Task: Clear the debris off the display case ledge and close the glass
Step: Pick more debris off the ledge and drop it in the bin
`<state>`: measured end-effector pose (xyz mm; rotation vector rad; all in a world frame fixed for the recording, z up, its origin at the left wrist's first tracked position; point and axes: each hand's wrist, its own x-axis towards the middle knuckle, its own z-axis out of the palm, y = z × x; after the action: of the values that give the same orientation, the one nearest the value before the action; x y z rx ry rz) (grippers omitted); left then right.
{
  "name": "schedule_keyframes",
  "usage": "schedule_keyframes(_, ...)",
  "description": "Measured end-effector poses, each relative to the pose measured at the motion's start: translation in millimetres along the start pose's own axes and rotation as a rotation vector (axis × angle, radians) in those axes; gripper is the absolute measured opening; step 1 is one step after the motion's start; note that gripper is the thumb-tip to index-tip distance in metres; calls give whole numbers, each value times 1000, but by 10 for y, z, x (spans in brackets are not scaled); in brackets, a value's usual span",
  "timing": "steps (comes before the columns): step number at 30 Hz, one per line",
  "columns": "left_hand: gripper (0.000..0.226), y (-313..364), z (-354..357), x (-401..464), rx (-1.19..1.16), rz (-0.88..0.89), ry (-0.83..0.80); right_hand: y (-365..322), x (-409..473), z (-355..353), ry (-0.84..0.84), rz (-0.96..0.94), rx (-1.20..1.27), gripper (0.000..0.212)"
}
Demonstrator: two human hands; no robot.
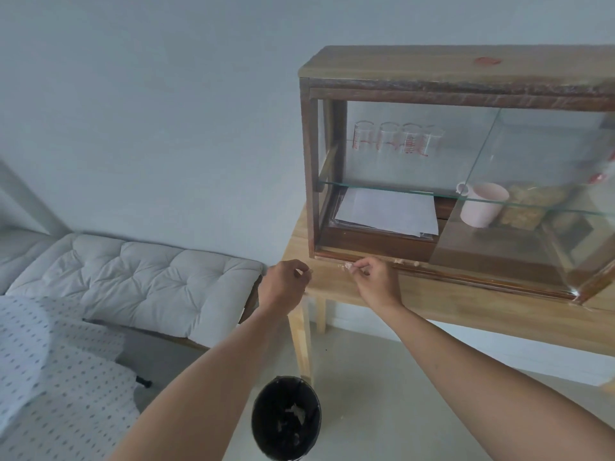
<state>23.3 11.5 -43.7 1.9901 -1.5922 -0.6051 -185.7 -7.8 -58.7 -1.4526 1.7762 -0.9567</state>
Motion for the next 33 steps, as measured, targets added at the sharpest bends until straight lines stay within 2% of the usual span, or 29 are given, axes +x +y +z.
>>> schedule_keyframes(2, 18, -137, -88, -54, -17, -20, 7, -48, -100, 105, -19, -9, 0, 20)
schedule_keyframes(15, 19, -1040, -294, -496, -23, -155, 64, -181, -740, 862, -281, -66, -54, 19)
schedule_keyframes(33, 15, -2120, 409, -974, -18, -467, -58, 704, -1038, 1774, -547, 71, -259, 22)
